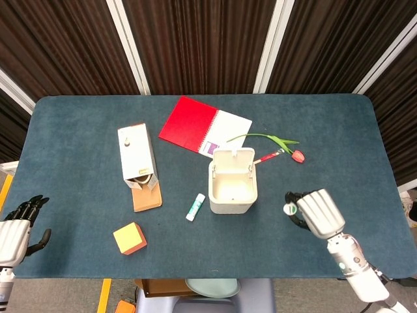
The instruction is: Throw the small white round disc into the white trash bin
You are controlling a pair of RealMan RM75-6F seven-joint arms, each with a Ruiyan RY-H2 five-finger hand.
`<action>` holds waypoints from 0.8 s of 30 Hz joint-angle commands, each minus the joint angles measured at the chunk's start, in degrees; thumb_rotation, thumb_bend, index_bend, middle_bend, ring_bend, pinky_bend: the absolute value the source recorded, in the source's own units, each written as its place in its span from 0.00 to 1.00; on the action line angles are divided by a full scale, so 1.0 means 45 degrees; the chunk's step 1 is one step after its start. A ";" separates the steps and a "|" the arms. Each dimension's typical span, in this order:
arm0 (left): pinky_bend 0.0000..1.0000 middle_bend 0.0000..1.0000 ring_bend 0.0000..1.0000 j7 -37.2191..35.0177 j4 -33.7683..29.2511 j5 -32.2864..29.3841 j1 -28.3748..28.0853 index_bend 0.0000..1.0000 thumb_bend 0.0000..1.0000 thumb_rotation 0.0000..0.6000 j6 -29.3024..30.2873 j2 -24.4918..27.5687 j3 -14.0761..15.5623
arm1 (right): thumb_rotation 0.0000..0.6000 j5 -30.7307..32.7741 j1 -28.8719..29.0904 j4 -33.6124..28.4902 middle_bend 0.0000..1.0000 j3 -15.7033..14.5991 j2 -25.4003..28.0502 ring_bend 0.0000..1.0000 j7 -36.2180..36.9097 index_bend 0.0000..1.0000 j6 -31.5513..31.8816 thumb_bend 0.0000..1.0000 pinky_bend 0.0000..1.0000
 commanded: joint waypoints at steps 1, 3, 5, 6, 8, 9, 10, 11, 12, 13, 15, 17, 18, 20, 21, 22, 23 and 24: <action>0.33 0.12 0.17 0.0054 0.0003 -0.0022 -0.0010 0.15 0.41 1.00 -0.0030 -0.0015 0.0005 | 1.00 0.0885 0.0516 -0.0428 0.83 0.0637 0.0102 0.90 -0.0326 0.72 -0.0715 0.35 0.99; 0.33 0.12 0.17 0.0075 0.0004 -0.0045 -0.0021 0.15 0.41 1.00 -0.0059 -0.0024 0.0002 | 1.00 0.1411 0.0954 -0.0465 0.83 0.1000 -0.0031 0.90 -0.0515 0.72 -0.1282 0.35 0.99; 0.33 0.12 0.17 0.0072 0.0010 -0.0062 -0.0029 0.15 0.41 1.00 -0.0078 -0.0020 -0.0002 | 1.00 0.1829 0.1336 -0.0407 0.83 0.1293 -0.0219 0.90 -0.0710 0.72 -0.1716 0.35 0.99; 0.33 0.12 0.17 0.0065 0.0015 -0.0074 -0.0030 0.15 0.41 1.00 -0.0084 -0.0014 -0.0006 | 1.00 0.2087 0.1577 -0.0331 0.83 0.1477 -0.0375 0.90 -0.0842 0.72 -0.1954 0.35 0.99; 0.33 0.12 0.17 0.0047 0.0022 -0.0093 -0.0025 0.15 0.41 1.00 -0.0074 -0.0008 -0.0017 | 1.00 0.2425 0.1932 -0.0164 0.83 0.1738 -0.0646 0.90 -0.0969 0.72 -0.2259 0.35 0.99; 0.33 0.12 0.17 0.0026 0.0022 -0.0084 -0.0015 0.15 0.41 1.00 -0.0049 0.0000 -0.0019 | 1.00 0.2625 0.2155 -0.0023 0.83 0.1899 -0.0838 0.90 -0.1012 0.72 -0.2428 0.35 0.99; 0.33 0.12 0.17 0.0009 0.0022 -0.0073 -0.0009 0.15 0.41 1.00 -0.0035 0.0007 -0.0017 | 1.00 0.2755 0.2312 0.0089 0.83 0.2012 -0.0984 0.90 -0.1029 0.72 -0.2532 0.35 0.99; 0.33 0.12 0.17 -0.0009 0.0022 -0.0062 -0.0004 0.15 0.41 1.00 -0.0021 0.0015 -0.0015 | 1.00 0.2866 0.2461 0.0195 0.83 0.2108 -0.1123 0.90 -0.1041 0.72 -0.2628 0.35 0.99; 0.33 0.12 0.17 -0.0025 0.0022 -0.0050 0.0001 0.15 0.41 1.00 -0.0008 0.0019 -0.0014 | 1.00 0.2974 0.2594 0.0292 0.83 0.2190 -0.1251 0.90 -0.1049 0.72 -0.2713 0.35 0.99; 0.33 0.12 0.17 -0.0041 0.0022 -0.0037 0.0005 0.15 0.41 1.00 0.0008 0.0025 -0.0014 | 1.00 0.3116 0.2754 0.0414 0.83 0.2289 -0.1423 0.90 -0.1053 0.72 -0.2801 0.35 0.99; 0.33 0.11 0.17 -0.0053 0.0028 -0.0024 0.0005 0.15 0.41 1.00 0.0011 0.0025 -0.0011 | 1.00 0.3305 0.2998 0.0624 0.83 0.2407 -0.1699 0.90 -0.1049 0.72 -0.2928 0.35 0.99; 0.33 0.11 0.17 -0.0046 0.0025 -0.0024 0.0000 0.15 0.41 1.00 -0.0004 0.0024 -0.0006 | 1.00 0.3444 0.3193 0.0822 0.83 0.2478 -0.1928 0.90 -0.1010 0.72 -0.3041 0.35 0.99; 0.33 0.11 0.17 -0.0028 0.0024 -0.0022 -0.0007 0.15 0.41 1.00 -0.0020 0.0020 0.0000 | 1.00 0.3540 0.3318 0.0956 0.83 0.2514 -0.2080 0.90 -0.0967 0.72 -0.3128 0.35 0.99; 0.33 0.12 0.17 0.0011 0.0021 -0.0005 -0.0015 0.15 0.41 1.00 -0.0031 0.0014 0.0009 | 1.00 0.3685 0.3511 0.1173 0.83 0.2559 -0.2328 0.90 -0.0894 0.72 -0.3268 0.35 0.99; 0.33 0.11 0.17 0.0032 0.0017 0.0000 -0.0020 0.15 0.41 1.00 -0.0038 0.0008 0.0014 | 1.00 0.3773 0.3640 0.1311 0.83 0.2584 -0.2498 0.90 -0.0858 0.72 -0.3358 0.35 0.99; 0.33 0.12 0.17 0.0039 0.0012 0.0009 -0.0022 0.15 0.41 1.00 -0.0040 0.0005 0.0019 | 1.00 0.3833 0.3732 0.1417 0.83 0.2602 -0.2628 0.90 -0.0824 0.72 -0.3414 0.35 0.99; 0.33 0.12 0.17 0.0042 0.0011 0.0015 -0.0025 0.15 0.41 1.00 -0.0046 0.0003 0.0023 | 1.00 0.3875 0.3814 0.1517 0.83 0.2615 -0.2751 0.90 -0.0779 0.72 -0.3456 0.35 0.99; 0.33 0.12 0.17 0.0045 0.0014 0.0018 -0.0028 0.15 0.41 1.00 -0.0049 0.0001 0.0024 | 1.00 0.3903 0.3905 0.1632 0.83 0.2617 -0.2890 0.90 -0.0707 0.72 -0.3497 0.35 0.99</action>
